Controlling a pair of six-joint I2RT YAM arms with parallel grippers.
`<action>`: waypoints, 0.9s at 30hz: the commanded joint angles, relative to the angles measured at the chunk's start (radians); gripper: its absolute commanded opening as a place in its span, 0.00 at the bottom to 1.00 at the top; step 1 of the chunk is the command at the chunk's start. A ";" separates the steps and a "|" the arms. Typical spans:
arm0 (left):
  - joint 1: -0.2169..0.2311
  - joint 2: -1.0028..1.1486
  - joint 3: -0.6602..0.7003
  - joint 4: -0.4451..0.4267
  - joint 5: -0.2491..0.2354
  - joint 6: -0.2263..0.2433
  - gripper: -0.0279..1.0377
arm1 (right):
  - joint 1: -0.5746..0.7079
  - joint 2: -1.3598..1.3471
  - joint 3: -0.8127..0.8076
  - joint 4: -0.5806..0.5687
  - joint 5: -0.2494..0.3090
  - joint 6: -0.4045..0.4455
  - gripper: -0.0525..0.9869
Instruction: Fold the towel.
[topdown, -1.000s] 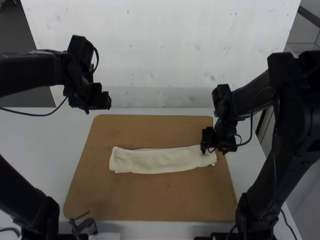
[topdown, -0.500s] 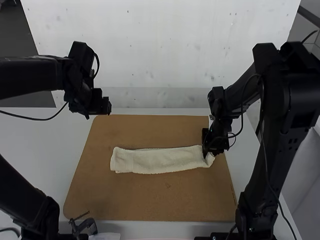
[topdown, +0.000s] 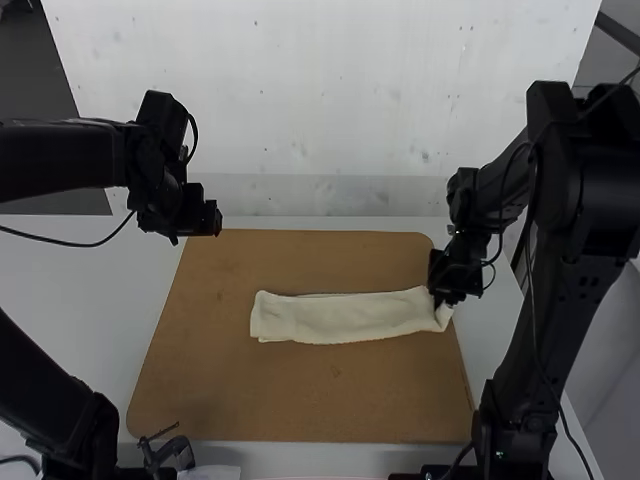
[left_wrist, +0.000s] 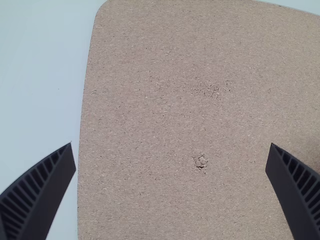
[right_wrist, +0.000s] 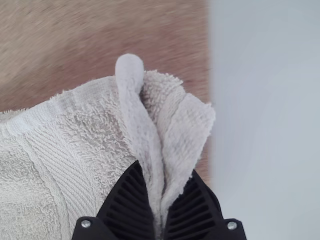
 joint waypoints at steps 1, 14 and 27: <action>0.007 -0.020 -0.005 0.012 0.018 0.007 0.94 | -0.119 -0.047 0.051 -0.009 0.056 -0.102 0.07; 0.007 -0.026 -0.021 0.035 0.024 0.005 0.94 | -0.362 -0.010 0.228 -0.081 0.059 -0.225 0.07; 0.027 -0.040 -0.039 0.038 0.024 0.010 0.94 | 0.001 -0.200 0.143 -0.157 0.078 -0.063 0.07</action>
